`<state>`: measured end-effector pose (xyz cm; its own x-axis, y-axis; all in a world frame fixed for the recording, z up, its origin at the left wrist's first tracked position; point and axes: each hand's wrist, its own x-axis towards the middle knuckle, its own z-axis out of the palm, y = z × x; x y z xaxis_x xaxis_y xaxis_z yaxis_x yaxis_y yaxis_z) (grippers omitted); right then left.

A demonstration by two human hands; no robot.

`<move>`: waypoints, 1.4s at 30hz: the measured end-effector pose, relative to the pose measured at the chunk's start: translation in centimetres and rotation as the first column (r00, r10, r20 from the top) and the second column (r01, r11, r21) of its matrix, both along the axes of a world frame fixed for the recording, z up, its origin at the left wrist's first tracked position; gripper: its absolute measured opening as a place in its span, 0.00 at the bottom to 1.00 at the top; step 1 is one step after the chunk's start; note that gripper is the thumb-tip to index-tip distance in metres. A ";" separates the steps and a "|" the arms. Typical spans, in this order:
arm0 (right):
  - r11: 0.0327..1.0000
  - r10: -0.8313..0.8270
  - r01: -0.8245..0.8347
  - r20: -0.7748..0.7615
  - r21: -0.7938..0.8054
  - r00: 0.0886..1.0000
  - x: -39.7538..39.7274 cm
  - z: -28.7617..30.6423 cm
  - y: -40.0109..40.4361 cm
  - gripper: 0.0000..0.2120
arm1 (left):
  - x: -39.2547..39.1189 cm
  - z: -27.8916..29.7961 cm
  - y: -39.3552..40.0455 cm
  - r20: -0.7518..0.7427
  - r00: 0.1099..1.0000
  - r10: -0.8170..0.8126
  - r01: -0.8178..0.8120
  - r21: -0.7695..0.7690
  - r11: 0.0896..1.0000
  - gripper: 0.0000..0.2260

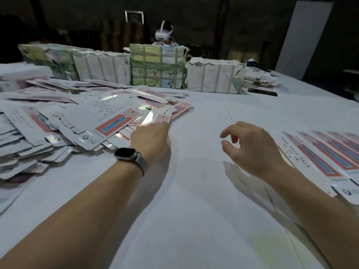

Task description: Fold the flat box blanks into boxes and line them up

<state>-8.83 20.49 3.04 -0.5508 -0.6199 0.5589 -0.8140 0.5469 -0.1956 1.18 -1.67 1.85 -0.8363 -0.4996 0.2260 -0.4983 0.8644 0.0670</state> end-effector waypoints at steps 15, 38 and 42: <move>0.759 0.333 -0.059 0.308 -0.649 0.891 0.2 1.9 -0.2 0.23 | 0.7 2.8 7.3 -0.652 0.757 -0.041 0.653 0.754 0.068 0.21; 0.858 0.283 -0.094 0.312 -0.505 0.907 0.0 2.6 0.3 0.15 | 1.5 2.3 8.1 -0.530 0.796 -0.294 0.475 0.847 -0.239 0.26; 0.834 0.307 -0.036 0.409 -0.550 0.860 0.0 2.8 0.1 0.08 | 1.3 2.3 8.2 -0.519 0.807 -0.283 0.507 0.854 -0.121 0.20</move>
<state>-8.88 20.61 5.79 -0.7360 -0.4298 0.5229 -0.6197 0.1170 -0.7761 2.48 6.56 4.19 -0.9965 0.0817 0.0179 0.0157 -0.0273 0.9995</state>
